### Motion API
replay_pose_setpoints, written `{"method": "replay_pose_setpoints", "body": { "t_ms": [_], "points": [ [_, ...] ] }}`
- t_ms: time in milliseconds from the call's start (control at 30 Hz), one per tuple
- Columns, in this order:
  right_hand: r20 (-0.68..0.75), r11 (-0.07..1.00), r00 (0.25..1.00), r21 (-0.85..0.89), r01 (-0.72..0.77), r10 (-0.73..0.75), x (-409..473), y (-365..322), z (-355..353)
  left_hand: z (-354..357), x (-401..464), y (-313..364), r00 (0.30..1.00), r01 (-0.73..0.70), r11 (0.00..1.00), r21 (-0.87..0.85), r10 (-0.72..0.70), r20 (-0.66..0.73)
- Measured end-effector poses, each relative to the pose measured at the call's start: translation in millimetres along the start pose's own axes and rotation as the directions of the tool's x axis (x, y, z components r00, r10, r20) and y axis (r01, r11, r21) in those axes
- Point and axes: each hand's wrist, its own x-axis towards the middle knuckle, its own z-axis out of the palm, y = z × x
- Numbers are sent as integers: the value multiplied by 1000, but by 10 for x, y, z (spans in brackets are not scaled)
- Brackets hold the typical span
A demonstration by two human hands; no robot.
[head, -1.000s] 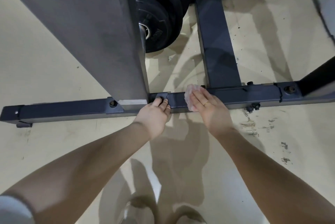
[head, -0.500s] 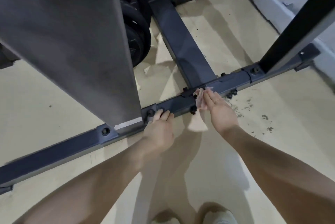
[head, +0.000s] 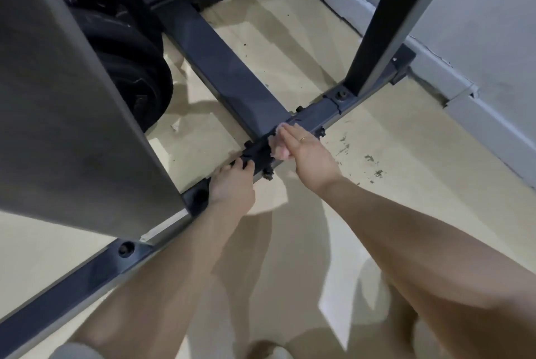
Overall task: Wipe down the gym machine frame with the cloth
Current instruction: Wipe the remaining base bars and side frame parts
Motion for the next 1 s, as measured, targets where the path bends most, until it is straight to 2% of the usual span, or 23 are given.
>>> {"method": "replay_pose_setpoints", "body": {
  "t_ms": [67, 133, 200, 233, 333, 433, 467, 533, 600, 633, 667, 700, 767, 800, 833, 867, 900, 967, 1000],
  "points": [
    [0, 993, 994, -50, 108, -108, 72, -84, 154, -50, 47, -69, 1000, -9, 1000, -25, 9, -13],
    [67, 974, 977, -93, 209, -203, 119, -106, 359, -63, 60, -48, 999, 22, 999, -32, -23, -33],
    [-1, 918, 942, -224, 327, -335, 141, 77, 463, -57, 64, 18, 996, 49, 999, -18, -50, -69],
    [-31, 899, 935, -288, 331, -354, 157, 252, 453, -52, 69, 52, 995, 64, 998, -3, -64, -72],
    [31, 934, 979, -294, 202, -202, 182, 727, 223, -27, 93, 146, 993, 110, 990, 88, -105, -52],
    [-58, 887, 948, -376, 270, -313, 141, 720, 266, -11, 111, 219, 985, 167, 978, 125, -161, -58],
    [10, 865, 948, -405, 294, -318, 111, 629, 288, -11, 107, 255, 981, 189, 973, 132, -181, -70],
    [47, 849, 904, -326, 415, -424, 85, 508, 356, -21, 97, 294, 978, 200, 967, 160, -189, -85],
    [5, 792, 828, -289, 538, -560, 164, 539, 314, -62, 90, 330, 978, 204, 965, 167, -193, -79],
    [77, 772, 818, -290, 566, -570, 234, 634, 280, -68, 90, 344, 980, 197, 966, 169, -187, -71],
    [127, 821, 856, -242, 516, -501, 314, 744, 224, -62, 95, 355, 982, 187, 968, 169, -179, -61],
    [94, 872, 898, -212, 440, -430, 390, 844, 138, -59, 94, 362, 983, 181, 969, 170, -175, -49],
    [11, 977, 986, -129, 169, -169, 452, 1058, 86, -62, 79, 348, 984, 176, 970, 169, -172, -37],
    [20, 984, 996, -159, 85, -83, 459, 1098, 73, -68, 68, 331, 984, 179, 972, 155, -174, -42],
    [43, 980, 997, -184, 72, -65, 445, 1079, 73, -79, 64, 320, 982, 188, 973, 133, -184, -44],
    [41, 958, 990, -246, 144, -138, 432, 1017, 101, -99, 62, 315, 980, 200, 973, 112, -198, -36],
    [94, 904, 961, -327, 277, -260, 415, 936, 156, -122, 68, 318, 977, 214, 973, 90, -212, -24],
    [290, 766, 847, -366, 528, -445, 389, 851, 250, -177, 97, 336, 970, 242, 970, 25, -242, -1],
    [315, 729, 799, -331, 599, -513, 421, 877, 241, -210, 106, 338, 966, 258, 966, -27, -258, -1]
  ]
}}
